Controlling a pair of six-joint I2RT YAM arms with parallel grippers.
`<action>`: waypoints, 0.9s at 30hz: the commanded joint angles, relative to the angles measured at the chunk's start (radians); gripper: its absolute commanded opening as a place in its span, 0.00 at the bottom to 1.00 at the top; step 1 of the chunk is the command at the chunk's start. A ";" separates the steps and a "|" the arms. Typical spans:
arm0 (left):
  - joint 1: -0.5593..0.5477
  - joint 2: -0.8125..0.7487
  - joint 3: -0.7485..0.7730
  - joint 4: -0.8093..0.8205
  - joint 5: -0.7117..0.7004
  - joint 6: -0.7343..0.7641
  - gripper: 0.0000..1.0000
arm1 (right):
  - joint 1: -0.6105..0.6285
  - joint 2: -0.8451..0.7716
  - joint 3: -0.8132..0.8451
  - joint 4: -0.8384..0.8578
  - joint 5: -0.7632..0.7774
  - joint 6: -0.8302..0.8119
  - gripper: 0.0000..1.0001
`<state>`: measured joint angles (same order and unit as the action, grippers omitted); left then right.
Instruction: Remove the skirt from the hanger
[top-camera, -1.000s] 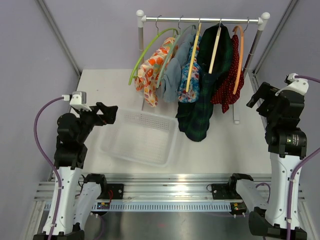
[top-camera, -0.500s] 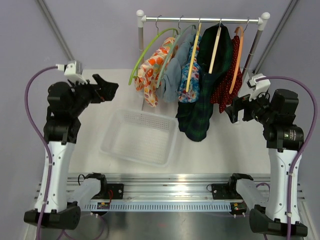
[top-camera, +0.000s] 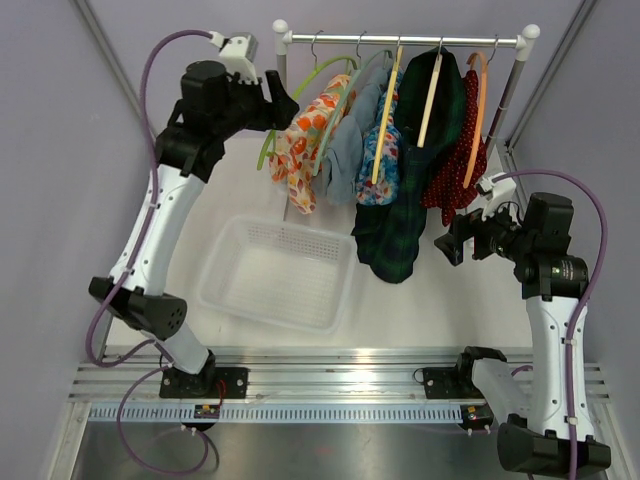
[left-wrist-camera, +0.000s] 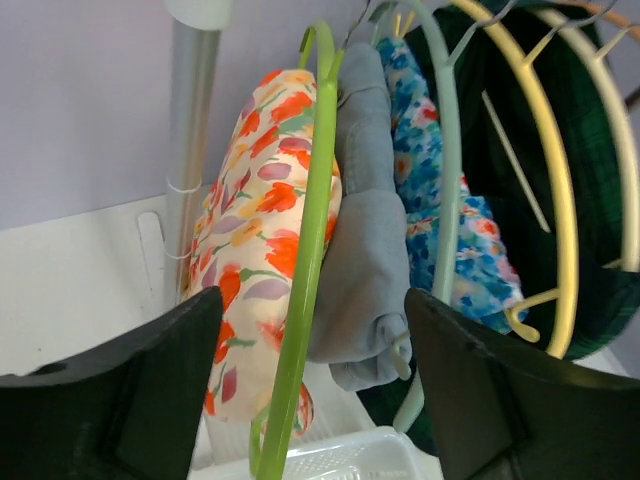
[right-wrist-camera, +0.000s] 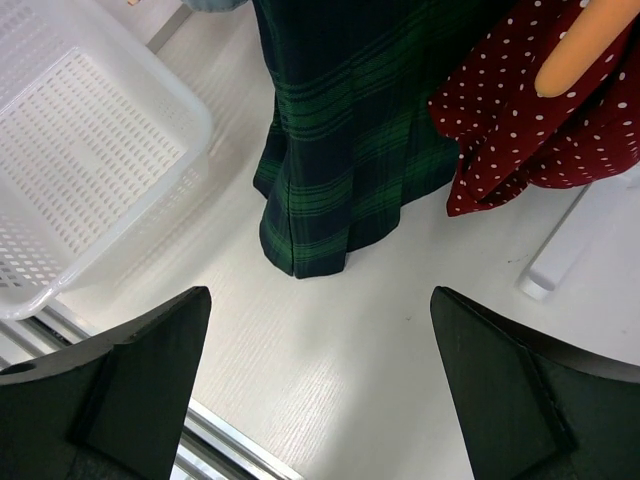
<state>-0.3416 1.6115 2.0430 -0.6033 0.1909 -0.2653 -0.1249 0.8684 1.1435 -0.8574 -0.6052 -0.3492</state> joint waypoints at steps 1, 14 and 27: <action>-0.040 0.066 0.083 -0.023 -0.099 0.092 0.72 | -0.004 -0.023 -0.005 0.049 -0.057 -0.008 0.99; -0.108 0.154 0.143 0.033 -0.186 0.293 0.01 | -0.027 -0.022 -0.005 0.055 -0.099 0.015 0.99; -0.135 0.059 0.129 0.280 -0.197 0.270 0.00 | -0.036 -0.031 0.004 0.040 -0.099 0.021 1.00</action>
<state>-0.4767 1.7775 2.1315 -0.5819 0.0063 0.0242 -0.1539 0.8509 1.1366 -0.8360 -0.6762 -0.3397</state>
